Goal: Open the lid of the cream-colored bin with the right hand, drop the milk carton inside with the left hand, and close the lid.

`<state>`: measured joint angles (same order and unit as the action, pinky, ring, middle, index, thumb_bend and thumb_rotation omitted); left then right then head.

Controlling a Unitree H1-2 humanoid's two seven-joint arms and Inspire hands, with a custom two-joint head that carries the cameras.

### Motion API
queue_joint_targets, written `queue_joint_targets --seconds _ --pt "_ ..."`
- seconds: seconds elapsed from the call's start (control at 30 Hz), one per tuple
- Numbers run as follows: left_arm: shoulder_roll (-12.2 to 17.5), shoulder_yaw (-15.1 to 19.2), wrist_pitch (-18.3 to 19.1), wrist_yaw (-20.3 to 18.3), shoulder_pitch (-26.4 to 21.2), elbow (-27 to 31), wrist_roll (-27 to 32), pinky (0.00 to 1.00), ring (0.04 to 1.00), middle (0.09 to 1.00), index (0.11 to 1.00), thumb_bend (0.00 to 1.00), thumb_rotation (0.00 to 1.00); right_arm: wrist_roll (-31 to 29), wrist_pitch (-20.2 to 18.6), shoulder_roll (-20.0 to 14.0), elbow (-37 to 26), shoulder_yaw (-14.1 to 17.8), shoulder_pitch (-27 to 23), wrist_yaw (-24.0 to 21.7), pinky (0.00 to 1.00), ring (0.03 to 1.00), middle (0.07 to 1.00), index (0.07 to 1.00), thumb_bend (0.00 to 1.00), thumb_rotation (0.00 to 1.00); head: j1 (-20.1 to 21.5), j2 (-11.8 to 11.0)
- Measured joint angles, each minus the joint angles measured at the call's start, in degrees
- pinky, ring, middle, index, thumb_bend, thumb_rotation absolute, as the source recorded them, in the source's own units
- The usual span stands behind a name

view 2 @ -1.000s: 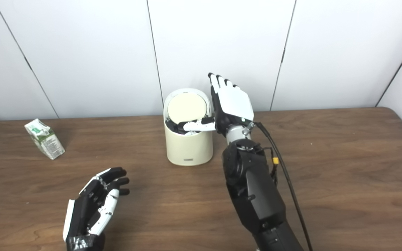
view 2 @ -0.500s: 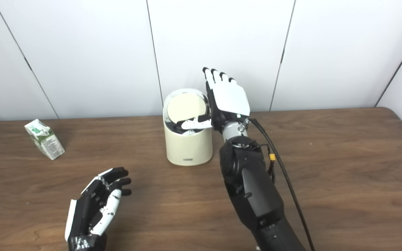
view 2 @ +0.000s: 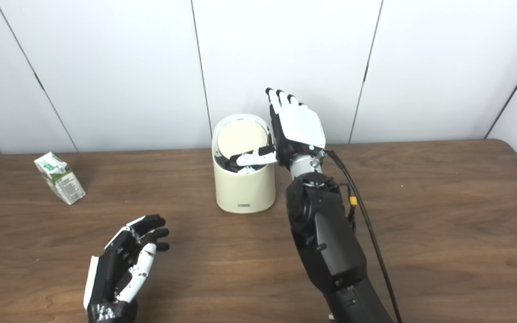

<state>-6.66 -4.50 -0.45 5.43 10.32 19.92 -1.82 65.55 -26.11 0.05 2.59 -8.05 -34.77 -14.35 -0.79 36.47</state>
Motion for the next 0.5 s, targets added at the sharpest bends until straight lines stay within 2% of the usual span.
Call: queue_joint_targets --seconds 0.13,0.23,0.5 --pt "0.00 -0.06 0.00 0.00 0.00 0.00 -0.01 0.61 0.693 0.718 0.707 0.24 0.27 -0.37 0.03 2.32 1.38 6.17 -1.01 -6.21 0.92 0.999 1.000 0.977 0.81 0.49 0.00 0.00" --pt "0.00 -0.04 0.00 0.02 -0.01 0.00 -0.03 0.61 0.692 0.718 0.706 0.24 0.27 -0.61 0.03 1.93 1.77 6.96 -1.47 -8.49 0.90 0.997 0.999 0.967 0.79 0.50 0.00 0.18" --pt "-0.01 -0.07 0.06 0.03 0.00 0.28 -0.06 0.60 0.687 0.715 0.706 0.24 0.26 -0.64 0.14 2.19 2.66 8.99 -1.55 -10.42 0.93 1.000 1.000 0.993 0.76 0.53 0.35 0.35"
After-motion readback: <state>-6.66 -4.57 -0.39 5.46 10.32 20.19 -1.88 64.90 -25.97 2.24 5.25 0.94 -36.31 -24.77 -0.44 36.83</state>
